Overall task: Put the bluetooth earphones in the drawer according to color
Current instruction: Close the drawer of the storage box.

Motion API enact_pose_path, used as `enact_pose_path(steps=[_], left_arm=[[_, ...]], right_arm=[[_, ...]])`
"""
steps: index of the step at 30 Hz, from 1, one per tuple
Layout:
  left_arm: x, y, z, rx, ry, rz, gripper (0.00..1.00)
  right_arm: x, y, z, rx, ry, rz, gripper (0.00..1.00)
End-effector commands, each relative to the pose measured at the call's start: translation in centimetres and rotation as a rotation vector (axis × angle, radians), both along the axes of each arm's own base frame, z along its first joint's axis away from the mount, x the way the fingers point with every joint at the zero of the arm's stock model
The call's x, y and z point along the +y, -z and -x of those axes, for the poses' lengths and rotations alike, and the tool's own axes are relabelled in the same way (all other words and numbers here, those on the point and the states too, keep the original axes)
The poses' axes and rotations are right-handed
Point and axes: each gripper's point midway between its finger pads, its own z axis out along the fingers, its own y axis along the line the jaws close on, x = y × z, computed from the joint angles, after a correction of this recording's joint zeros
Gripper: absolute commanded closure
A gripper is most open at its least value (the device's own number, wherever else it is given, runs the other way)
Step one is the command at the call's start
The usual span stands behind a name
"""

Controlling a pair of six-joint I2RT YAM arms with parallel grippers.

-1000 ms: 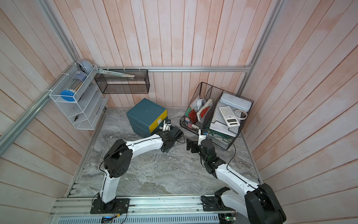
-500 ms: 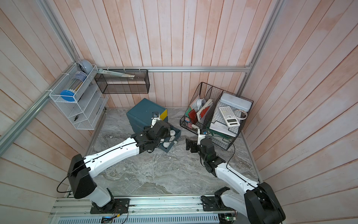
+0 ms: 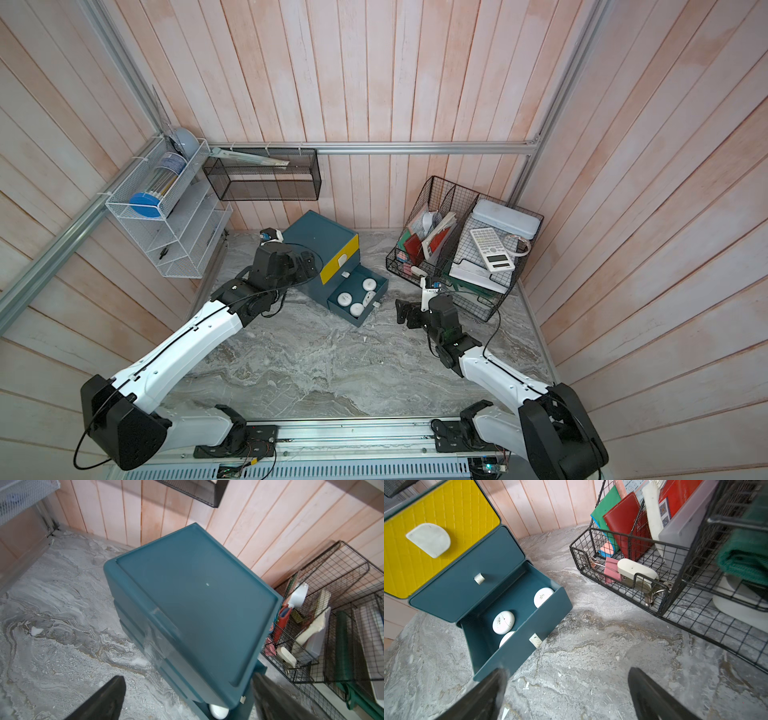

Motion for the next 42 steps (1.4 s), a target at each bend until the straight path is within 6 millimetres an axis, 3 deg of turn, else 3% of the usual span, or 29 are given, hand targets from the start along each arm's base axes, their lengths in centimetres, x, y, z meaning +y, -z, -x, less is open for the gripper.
enact_pose_path(steps=[1, 8, 18, 30, 35, 42], left_arm=[[-0.6, 1.0, -0.8, 0.034, 0.06, 0.115, 0.0], [0.5, 3.2, -3.3, 0.073, 0.033, 0.161, 0.0], [3.0, 6.1, -3.4, 0.105, -0.057, 0.026, 0.0], [3.4, 8.8, -2.7, 0.113, -0.05, -0.012, 0.03], [3.4, 10.4, -2.4, 0.128, -0.044, -0.016, 0.03], [3.4, 11.1, -2.4, 0.134, -0.045, -0.026, 0.03]], right_arm=[[0.6, 0.2, -0.3, 0.002, -0.031, -0.01, 0.04], [1.8, 1.8, -0.6, 0.072, -0.069, -0.028, 0.09], [3.8, 3.1, -1.9, 0.194, -0.096, -0.085, 0.25], [7.9, 6.2, -3.8, 0.371, -0.221, -0.141, 0.67], [9.2, 6.3, -4.8, 0.379, -0.238, -0.198, 0.69], [11.5, 6.2, -6.4, 0.4, -0.284, -0.294, 0.69]])
